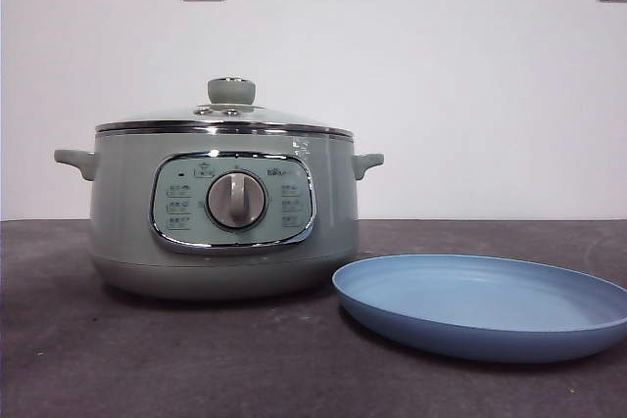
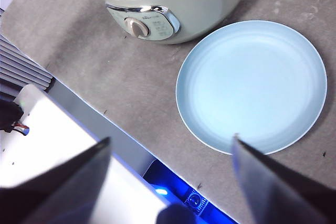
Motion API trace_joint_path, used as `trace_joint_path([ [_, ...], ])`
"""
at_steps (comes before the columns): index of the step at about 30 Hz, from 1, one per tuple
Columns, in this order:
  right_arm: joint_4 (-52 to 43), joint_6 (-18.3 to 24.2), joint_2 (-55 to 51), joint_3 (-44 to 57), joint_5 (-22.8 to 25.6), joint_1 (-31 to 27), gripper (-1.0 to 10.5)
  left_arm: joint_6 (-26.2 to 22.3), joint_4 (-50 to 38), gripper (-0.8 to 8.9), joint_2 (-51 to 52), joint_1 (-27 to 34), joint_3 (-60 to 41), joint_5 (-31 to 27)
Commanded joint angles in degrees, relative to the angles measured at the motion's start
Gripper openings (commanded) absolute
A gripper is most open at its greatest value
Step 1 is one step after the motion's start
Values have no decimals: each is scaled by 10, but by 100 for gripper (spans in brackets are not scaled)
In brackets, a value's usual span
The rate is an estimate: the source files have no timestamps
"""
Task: Take the potato out from the steamer,put the potato on the plate,close the lid
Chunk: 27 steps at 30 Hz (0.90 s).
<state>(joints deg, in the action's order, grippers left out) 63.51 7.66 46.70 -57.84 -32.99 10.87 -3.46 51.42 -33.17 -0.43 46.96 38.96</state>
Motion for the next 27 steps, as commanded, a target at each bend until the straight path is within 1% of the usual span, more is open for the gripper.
trace_joint_path([
  [1, -1, -5, -1, -1, 0, 1, 628, -6, -7, 629, -4, 0, 2, -1],
  [7, -1, -5, -1, -1, -1, 1, 628, 5, -36, 629, -40, 0, 28, -16],
  [12, -1, -5, -1, -1, 0, 1, 628, 5, -71, 629, -106, -16, 76, -26],
  [16, -1, -5, -1, -1, 0, 1, 628, 4, -84, 629, -176, -50, 129, -64],
  [24, -1, -6, -1, -1, 0, 1, 628, 2, -141, 628, -322, -131, 230, -139],
  [27, -1, -6, -1, -1, 0, 1, 628, -8, -147, 628, -379, -160, 267, -172],
])
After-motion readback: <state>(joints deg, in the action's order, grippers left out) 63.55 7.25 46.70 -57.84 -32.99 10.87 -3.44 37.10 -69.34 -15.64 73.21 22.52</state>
